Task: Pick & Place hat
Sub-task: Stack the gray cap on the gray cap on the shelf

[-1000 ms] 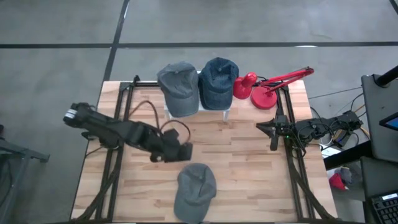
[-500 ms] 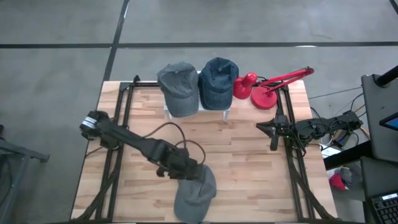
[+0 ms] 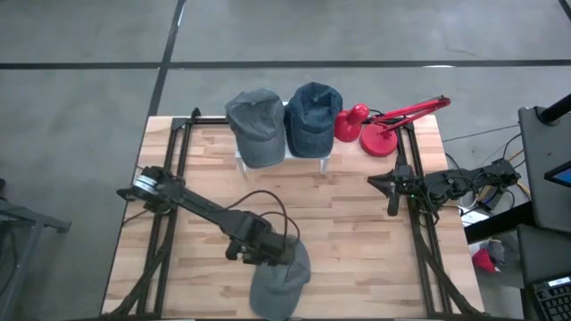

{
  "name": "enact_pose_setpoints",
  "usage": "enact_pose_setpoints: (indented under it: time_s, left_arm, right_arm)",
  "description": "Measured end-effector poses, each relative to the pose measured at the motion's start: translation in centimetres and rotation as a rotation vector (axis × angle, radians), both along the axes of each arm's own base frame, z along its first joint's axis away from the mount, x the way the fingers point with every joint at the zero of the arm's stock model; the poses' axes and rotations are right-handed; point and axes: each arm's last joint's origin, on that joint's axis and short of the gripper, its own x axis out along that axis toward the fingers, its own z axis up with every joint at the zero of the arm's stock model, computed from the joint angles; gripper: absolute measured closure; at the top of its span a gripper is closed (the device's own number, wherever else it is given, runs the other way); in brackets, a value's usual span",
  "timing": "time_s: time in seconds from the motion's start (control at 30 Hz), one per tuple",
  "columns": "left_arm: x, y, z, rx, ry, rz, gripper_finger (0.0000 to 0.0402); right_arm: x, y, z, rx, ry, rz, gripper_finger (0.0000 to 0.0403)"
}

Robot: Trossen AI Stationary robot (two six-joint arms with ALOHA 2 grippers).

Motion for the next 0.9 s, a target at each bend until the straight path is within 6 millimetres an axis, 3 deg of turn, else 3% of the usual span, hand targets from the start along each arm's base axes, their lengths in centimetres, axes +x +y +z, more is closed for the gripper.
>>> enact_pose_setpoints:
  time_s: [0.53,0.9]
  left_arm:
    - [-0.6,0.5,-1.2,0.112,0.067,0.043,0.0229]
    - [-0.9,0.7,-3.7,0.106,0.053,0.052,0.0229]
  right_arm:
    - [0.0,0.0,0.0,0.000,0.000,0.000,0.0360]
    - [0.0,0.0,0.0,0.000,0.000,0.000,0.0360]
